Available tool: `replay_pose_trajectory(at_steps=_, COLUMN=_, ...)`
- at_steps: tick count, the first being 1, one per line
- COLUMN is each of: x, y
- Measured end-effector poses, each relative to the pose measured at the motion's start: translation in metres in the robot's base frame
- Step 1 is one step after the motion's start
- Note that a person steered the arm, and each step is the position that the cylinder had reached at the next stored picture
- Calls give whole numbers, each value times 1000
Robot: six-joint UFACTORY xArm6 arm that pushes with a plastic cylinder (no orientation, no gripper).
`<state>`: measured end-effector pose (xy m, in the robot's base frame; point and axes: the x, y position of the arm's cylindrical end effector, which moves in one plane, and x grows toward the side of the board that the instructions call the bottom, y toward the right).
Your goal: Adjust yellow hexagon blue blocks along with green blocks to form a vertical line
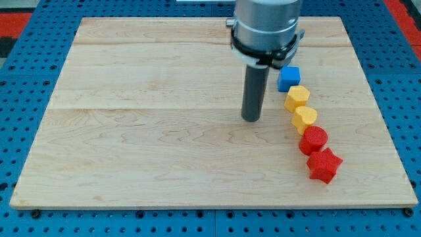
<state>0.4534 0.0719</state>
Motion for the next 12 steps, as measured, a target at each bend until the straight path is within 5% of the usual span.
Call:
replay_pose_trajectory(at_steps=4, x=-16, y=56)
replay_pose_trajectory(at_steps=6, x=-39, y=19)
replay_pose_trajectory(at_steps=9, x=-65, y=51)
replay_pose_trajectory(at_steps=12, x=-115, y=25)
